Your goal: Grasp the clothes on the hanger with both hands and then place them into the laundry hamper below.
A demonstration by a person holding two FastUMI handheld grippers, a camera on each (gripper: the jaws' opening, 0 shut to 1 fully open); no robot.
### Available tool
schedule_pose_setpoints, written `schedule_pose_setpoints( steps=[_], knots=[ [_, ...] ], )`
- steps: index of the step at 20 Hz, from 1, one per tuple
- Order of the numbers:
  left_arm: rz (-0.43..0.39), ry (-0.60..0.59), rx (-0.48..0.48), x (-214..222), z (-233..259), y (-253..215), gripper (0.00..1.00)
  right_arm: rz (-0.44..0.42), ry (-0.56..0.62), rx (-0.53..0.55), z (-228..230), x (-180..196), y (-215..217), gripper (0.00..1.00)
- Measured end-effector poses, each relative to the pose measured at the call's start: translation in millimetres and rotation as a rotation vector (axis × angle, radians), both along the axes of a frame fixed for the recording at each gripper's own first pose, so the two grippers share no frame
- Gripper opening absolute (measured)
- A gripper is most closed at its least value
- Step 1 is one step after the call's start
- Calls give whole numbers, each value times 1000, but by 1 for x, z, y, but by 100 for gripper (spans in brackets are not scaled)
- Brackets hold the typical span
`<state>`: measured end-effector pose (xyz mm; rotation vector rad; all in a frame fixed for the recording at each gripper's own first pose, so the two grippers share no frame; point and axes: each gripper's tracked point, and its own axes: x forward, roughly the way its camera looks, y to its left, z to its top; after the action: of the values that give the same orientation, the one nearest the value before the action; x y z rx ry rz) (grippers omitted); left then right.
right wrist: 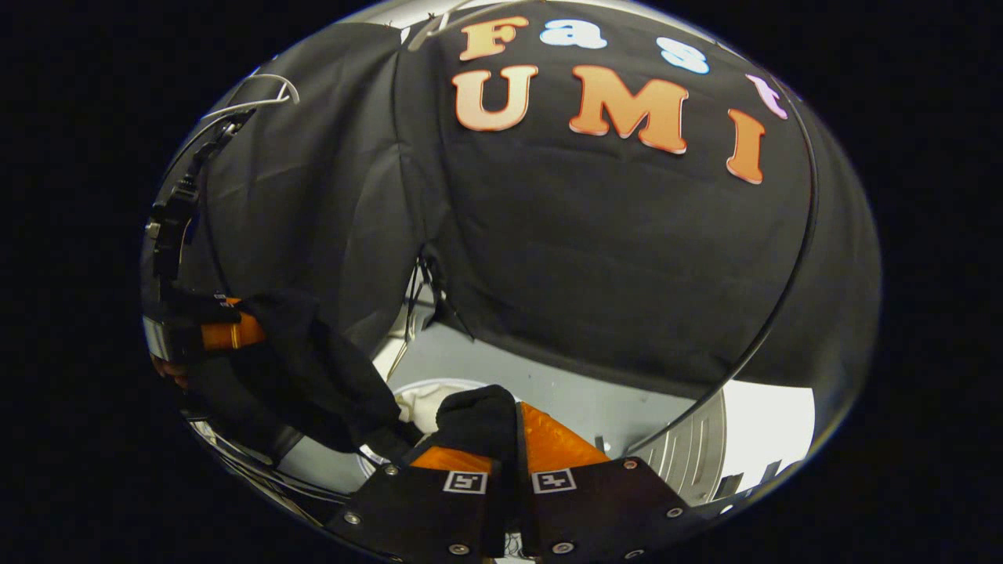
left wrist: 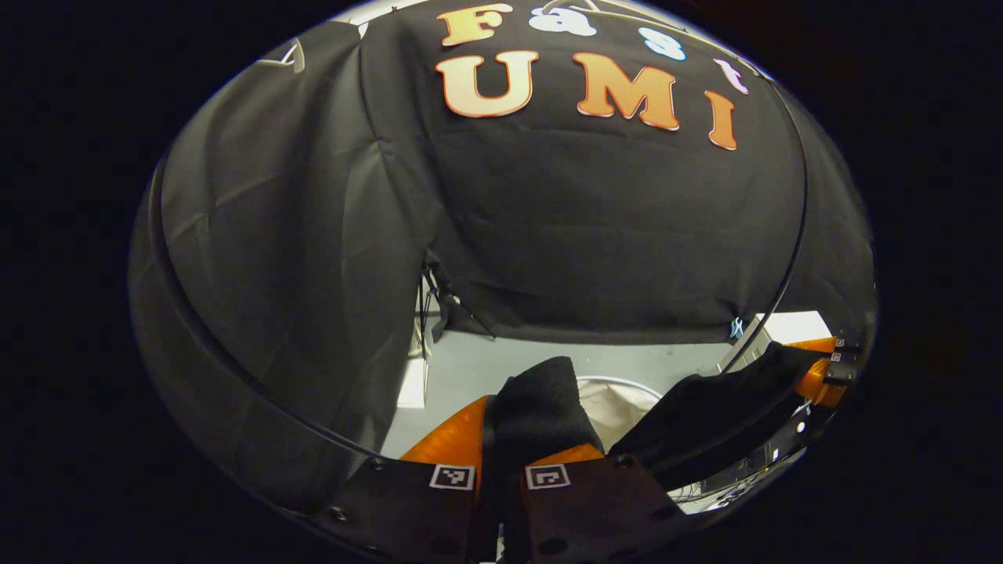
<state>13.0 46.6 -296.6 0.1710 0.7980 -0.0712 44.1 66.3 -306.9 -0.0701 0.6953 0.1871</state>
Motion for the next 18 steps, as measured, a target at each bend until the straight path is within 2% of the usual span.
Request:
schedule_pose_setpoints(
  steps=[4, 9, 11, 13, 14, 16, 17, 18],
  knots=[
    [10, 78, 20, -12, -27, 10, 10, 3, 69, 6, -23, -8, 6, 7],
    [28, 126, 6, -20, -39, 16, 11, 41, 136, 8, -36, -23, 19, 12],
    [42, 137, 11, -21, -44, 20, 15, 46, 163, 11, -43, -29, 22, 13],
    [42, 164, 38, -27, -53, 26, 27, 48, 165, 17, -38, -30, 24, 14],
    [40, 179, 62, -31, -59, 27, 41, 49, 169, 15, -41, -31, 22, 16],
    [37, 227, 66, -40, -72, 27, 69, 48, 188, 6, -46, -36, 20, 26],
    [45, 245, 64, -43, -75, 27, 83, 50, 196, 6, -49, -39, 22, 46],
    [52, 244, 68, -44, -75, 30, 97, 52, 201, 10, -52, -39, 23, 39]
  ],
)
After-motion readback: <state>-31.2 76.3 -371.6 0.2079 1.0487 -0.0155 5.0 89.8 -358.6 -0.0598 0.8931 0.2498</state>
